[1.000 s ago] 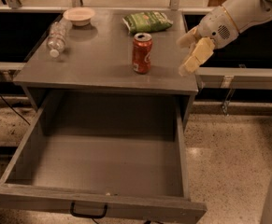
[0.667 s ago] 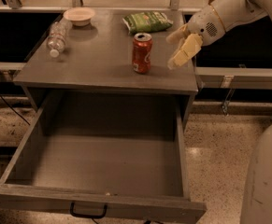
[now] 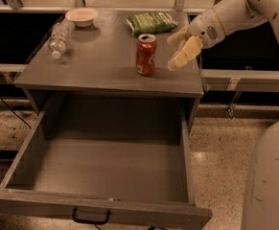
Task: Place coke can into top drawer
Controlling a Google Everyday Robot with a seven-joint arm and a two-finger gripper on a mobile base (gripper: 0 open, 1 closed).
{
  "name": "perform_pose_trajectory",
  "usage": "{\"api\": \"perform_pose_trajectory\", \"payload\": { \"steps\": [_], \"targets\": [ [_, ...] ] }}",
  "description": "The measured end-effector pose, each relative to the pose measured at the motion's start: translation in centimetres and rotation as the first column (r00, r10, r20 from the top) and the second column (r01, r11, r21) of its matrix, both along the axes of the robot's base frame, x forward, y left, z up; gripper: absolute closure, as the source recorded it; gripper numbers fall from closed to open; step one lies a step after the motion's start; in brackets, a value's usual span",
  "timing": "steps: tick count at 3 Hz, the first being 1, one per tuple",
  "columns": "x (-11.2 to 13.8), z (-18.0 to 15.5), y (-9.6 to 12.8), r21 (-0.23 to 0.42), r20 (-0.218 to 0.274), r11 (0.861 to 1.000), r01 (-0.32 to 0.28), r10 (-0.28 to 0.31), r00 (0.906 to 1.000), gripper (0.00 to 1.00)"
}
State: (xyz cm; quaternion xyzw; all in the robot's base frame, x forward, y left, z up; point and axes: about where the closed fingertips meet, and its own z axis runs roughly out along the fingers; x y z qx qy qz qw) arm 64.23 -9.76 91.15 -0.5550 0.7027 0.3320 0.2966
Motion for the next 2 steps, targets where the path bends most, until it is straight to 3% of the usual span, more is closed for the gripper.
{"api": "perform_pose_trajectory", "payload": {
  "steps": [2],
  "targets": [
    [2.9, -0.5, 3.5, 0.108, 0.024, 0.993, -0.053, 0.05, 0.9984, 0.0]
  ]
}}
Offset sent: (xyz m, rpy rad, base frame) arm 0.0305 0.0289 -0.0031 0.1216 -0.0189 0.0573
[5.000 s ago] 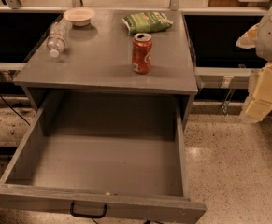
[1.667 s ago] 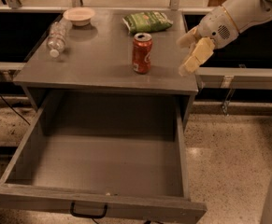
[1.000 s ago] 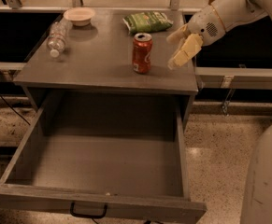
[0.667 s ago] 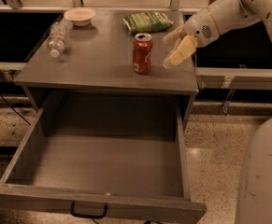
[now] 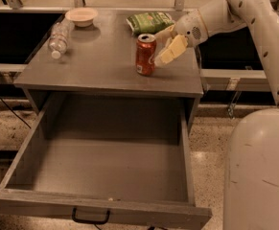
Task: Place coke can into top drawer
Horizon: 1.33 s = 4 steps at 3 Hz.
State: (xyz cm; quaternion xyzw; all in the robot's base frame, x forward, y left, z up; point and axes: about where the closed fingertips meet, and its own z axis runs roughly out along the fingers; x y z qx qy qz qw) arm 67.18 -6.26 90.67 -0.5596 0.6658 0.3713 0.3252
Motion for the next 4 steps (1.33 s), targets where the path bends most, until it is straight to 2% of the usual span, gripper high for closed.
{"api": "perform_pose_trajectory", "payload": {
  "steps": [1, 3, 4],
  "targets": [
    [0.0, 0.0, 0.0, 0.0, 0.0, 1.0, 0.0, 0.0, 1.0, 0.0],
    [3.3, 0.6, 3.7, 0.092, 0.027, 0.994, -0.052, 0.05, 0.9984, 0.0],
    [3.3, 0.4, 3.7, 0.104, 0.024, 0.993, -0.051, 0.049, 0.9985, 0.0]
  ]
}}
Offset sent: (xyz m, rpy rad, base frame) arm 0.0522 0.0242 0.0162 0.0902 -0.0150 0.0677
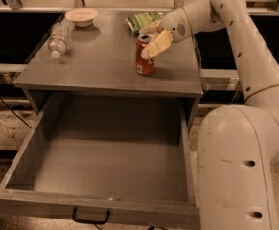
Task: Place coke can into top drawer
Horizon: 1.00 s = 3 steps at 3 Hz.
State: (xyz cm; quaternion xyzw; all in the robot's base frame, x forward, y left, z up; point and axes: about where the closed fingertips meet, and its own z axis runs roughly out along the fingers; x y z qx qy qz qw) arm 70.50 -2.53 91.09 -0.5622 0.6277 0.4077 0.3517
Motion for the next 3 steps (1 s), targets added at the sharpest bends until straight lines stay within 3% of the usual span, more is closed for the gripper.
{"api": "perform_pose_trajectory", "payload": {
  "steps": [2, 3],
  "targets": [
    [-0.4, -1.7, 0.3, 0.066, -0.025, 0.998, -0.008, 0.01, 0.9996, 0.0],
    [-0.4, -1.7, 0.3, 0.066, -0.025, 0.998, -0.008, 0.01, 0.9996, 0.0]
  ]
}}
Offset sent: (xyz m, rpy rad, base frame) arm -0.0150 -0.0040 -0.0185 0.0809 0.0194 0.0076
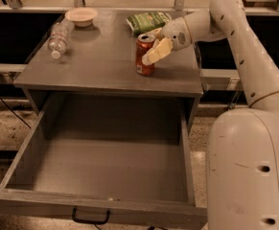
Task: Place coke can into top drawer
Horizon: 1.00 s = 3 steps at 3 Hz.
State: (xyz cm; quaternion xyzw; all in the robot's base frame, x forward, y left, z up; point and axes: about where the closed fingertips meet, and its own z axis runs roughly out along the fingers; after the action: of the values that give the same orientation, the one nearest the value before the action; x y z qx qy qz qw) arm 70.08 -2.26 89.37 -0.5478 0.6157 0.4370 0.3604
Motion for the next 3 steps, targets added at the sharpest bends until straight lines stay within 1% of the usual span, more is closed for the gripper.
{"api": "perform_pose_trajectory", "payload": {
  "steps": [1, 2, 3],
  "targets": [
    [0.0, 0.0, 0.0, 0.0, 0.0, 1.0, 0.0, 0.0, 1.0, 0.18],
    [0.0, 0.0, 0.0, 0.0, 0.0, 1.0, 0.0, 0.0, 1.0, 0.43],
    [0.0, 0.0, 0.01, 0.0, 0.0, 1.0, 0.0, 0.0, 1.0, 0.72]
  ]
}}
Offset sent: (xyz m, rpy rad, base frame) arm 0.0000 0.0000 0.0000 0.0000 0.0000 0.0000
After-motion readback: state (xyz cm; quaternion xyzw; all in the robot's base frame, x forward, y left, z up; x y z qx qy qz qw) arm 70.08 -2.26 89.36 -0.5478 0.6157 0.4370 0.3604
